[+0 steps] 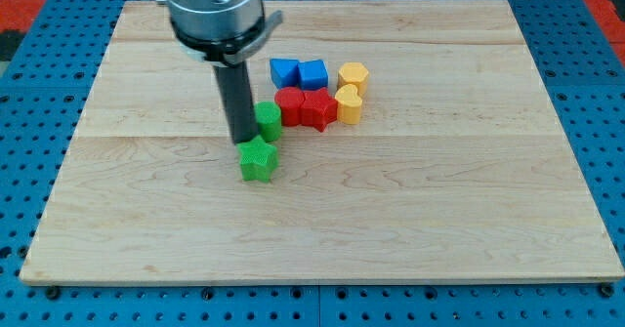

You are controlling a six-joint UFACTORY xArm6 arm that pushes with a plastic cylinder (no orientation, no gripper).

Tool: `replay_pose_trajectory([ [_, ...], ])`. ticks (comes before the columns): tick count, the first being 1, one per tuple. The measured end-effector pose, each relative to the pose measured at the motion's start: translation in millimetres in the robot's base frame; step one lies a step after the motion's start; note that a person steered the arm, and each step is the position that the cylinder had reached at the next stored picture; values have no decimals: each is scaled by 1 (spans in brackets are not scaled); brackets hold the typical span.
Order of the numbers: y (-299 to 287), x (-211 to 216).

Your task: Move the green star towards the bottom left

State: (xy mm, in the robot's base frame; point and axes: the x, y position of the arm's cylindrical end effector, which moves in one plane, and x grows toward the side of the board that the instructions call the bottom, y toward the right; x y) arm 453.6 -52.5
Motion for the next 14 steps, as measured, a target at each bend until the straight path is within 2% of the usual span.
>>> replay_pose_trajectory([
  [1, 85, 0],
  [2, 137, -1],
  [3, 152, 31],
  [4, 91, 34],
  [5, -1, 35],
  [6, -44, 35],
  [14, 8, 28],
])
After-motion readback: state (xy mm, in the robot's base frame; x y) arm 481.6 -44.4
